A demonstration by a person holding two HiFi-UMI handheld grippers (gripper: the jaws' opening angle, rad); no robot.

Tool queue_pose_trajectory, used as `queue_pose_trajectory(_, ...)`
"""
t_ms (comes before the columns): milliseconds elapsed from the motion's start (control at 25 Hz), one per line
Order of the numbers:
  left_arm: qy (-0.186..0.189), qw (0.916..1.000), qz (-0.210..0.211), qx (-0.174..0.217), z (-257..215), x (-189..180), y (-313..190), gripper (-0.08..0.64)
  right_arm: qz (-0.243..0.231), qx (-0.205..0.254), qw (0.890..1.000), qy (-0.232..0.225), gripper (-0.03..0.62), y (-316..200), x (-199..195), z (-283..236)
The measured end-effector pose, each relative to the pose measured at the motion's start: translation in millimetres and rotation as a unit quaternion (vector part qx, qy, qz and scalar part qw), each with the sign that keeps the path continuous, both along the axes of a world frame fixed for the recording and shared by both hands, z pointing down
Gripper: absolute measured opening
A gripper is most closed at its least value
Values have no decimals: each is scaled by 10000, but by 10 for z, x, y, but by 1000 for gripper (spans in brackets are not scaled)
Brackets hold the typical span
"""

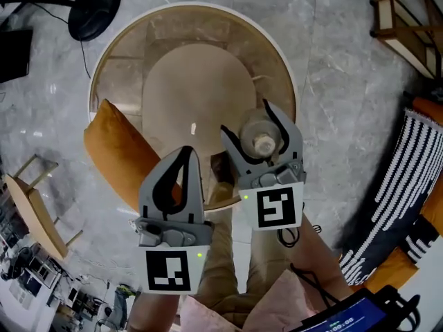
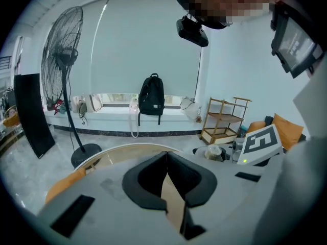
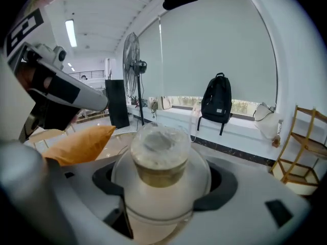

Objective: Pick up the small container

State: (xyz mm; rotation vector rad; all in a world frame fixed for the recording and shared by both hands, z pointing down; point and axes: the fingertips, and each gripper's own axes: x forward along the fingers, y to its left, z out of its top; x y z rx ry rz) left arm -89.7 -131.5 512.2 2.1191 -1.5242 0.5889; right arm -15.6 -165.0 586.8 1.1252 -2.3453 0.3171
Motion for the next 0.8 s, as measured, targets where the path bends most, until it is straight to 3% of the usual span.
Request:
queue_pose_trajectory(200, -76, 9990, -279, 337, -466, -120, -73, 12, -46, 198, 9996, -209, 342, -48, -48, -538)
queue_pose_trajectory(440, -322, 9942, -275, 988, -1123, -274, -158, 12, -111, 481, 9980, -384, 342, -77, -143, -1261)
queue_pose_trajectory(800, -63, 9841, -417, 1725, -2217, -302, -103, 12, -126, 1341, 9884, -698, 342, -155, -274, -2668)
